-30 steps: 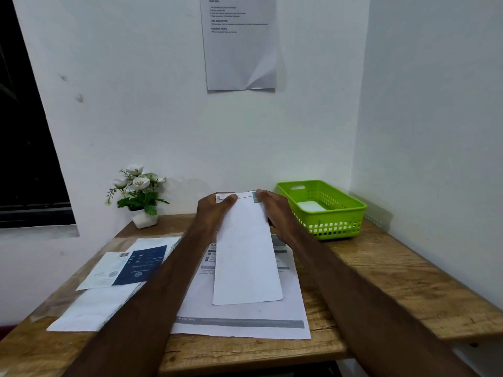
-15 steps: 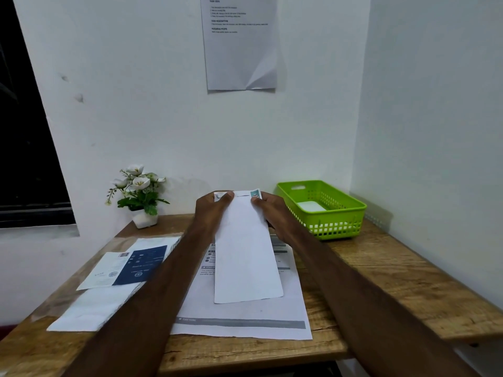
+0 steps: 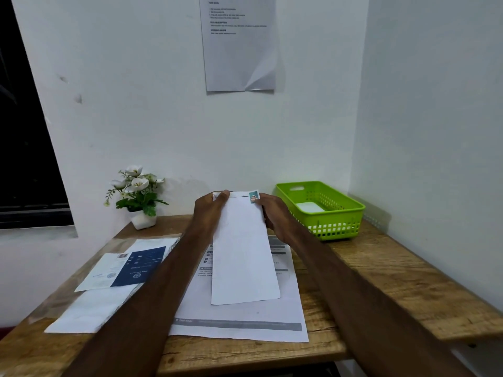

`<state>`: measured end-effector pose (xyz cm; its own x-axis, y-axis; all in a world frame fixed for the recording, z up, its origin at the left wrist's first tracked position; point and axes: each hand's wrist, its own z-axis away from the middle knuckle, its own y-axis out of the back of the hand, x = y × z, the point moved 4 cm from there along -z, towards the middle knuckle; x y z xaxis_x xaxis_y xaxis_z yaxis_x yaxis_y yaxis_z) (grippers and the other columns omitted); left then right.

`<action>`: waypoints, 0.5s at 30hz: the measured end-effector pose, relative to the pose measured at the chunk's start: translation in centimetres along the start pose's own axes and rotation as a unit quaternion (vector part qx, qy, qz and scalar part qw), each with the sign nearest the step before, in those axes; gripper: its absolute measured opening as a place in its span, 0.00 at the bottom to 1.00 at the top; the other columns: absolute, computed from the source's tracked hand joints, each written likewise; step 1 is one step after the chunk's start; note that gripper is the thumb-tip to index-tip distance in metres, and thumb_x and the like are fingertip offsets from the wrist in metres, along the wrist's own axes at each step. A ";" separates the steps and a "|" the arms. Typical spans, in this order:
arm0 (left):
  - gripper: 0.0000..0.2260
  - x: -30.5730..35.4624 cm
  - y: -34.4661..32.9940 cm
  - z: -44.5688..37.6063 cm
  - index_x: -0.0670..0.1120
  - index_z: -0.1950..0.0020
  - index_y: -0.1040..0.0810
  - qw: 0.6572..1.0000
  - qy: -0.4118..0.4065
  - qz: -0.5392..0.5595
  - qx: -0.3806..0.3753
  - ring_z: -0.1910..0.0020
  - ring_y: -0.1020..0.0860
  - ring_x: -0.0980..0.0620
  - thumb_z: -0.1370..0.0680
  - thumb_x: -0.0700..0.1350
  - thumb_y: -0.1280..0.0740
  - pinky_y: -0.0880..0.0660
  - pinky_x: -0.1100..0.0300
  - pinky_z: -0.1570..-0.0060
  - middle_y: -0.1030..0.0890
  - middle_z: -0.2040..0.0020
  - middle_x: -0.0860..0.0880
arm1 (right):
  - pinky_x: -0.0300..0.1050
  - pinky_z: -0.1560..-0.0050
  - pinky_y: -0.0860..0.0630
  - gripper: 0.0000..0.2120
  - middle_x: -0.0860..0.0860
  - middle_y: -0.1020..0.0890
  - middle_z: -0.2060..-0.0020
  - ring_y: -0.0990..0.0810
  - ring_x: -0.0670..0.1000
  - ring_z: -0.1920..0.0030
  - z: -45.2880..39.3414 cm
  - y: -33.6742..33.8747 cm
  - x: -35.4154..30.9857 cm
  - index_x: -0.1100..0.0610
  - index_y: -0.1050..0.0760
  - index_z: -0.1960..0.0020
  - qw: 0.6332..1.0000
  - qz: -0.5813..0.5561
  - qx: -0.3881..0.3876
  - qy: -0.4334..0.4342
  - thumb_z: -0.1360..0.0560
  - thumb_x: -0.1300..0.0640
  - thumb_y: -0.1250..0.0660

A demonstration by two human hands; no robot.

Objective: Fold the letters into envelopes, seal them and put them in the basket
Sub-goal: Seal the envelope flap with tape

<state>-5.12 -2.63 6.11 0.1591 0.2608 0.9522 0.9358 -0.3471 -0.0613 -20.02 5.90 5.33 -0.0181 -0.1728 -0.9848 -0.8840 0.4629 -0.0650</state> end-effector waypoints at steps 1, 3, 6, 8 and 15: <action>0.07 0.1 0.0 0.0 0.49 0.55 0.17 1.000 -0.003 -0.004 0.002 0.59 0.20 0.52 0.20 0.49 0.31 0.22 0.58 0.56 0.16 0.57 0.50 | 0.40 0.68 0.32 0.10 0.54 0.21 0.59 0.26 0.53 0.60 0.2 0.0 -0.1 0.56 0.18 0.50 1.000 0.005 0.003 -0.007 0.25 0.59 0.38; 0.08 0.1 0.0 0.1 0.48 0.55 0.17 1.000 0.000 -0.004 0.000 0.62 0.20 0.52 0.19 0.49 0.31 0.23 0.60 0.59 0.16 0.58 0.50 | 0.40 0.68 0.31 0.15 0.54 0.23 0.60 0.27 0.52 0.63 0.4 0.1 -0.2 0.65 0.20 0.47 0.999 0.025 0.006 -0.019 0.29 0.60 0.39; 0.11 0.0 0.3 0.0 0.47 0.58 0.16 1.000 0.006 0.011 -0.003 0.61 0.19 0.49 0.20 0.51 0.31 0.22 0.54 0.55 0.16 0.58 0.47 | 0.44 0.60 0.27 0.17 0.55 0.20 0.60 0.23 0.53 0.62 0.8 0.6 -0.5 0.69 0.21 0.44 0.997 0.059 0.018 -0.041 0.29 0.61 0.33; 0.13 0.0 0.4 -0.1 0.47 0.59 0.17 1.000 0.005 -0.009 0.005 0.61 0.20 0.48 0.20 0.53 0.32 0.22 0.52 0.56 0.16 0.59 0.47 | 0.43 0.62 0.23 0.13 0.56 0.18 0.61 0.20 0.53 0.65 1.4 1.0 -0.8 0.68 0.19 0.45 0.995 0.079 0.008 -0.066 0.28 0.63 0.29; 0.16 0.3 0.7 -0.3 0.47 0.55 0.20 0.998 0.031 -0.047 0.028 0.59 0.20 0.46 0.18 0.57 0.37 0.23 0.50 0.54 0.17 0.56 0.44 | 0.44 0.68 0.19 0.15 0.59 0.16 0.58 0.16 0.55 0.64 4.1 1.3 -1.7 0.66 0.20 0.44 0.977 0.158 -0.073 -0.123 0.29 0.64 0.25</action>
<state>-4.53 -3.03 6.38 0.0508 0.2327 0.9712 0.9619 -0.2729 0.0151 -19.26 10.39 6.24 -0.2048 0.1814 -0.9618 -0.9099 0.3269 0.2554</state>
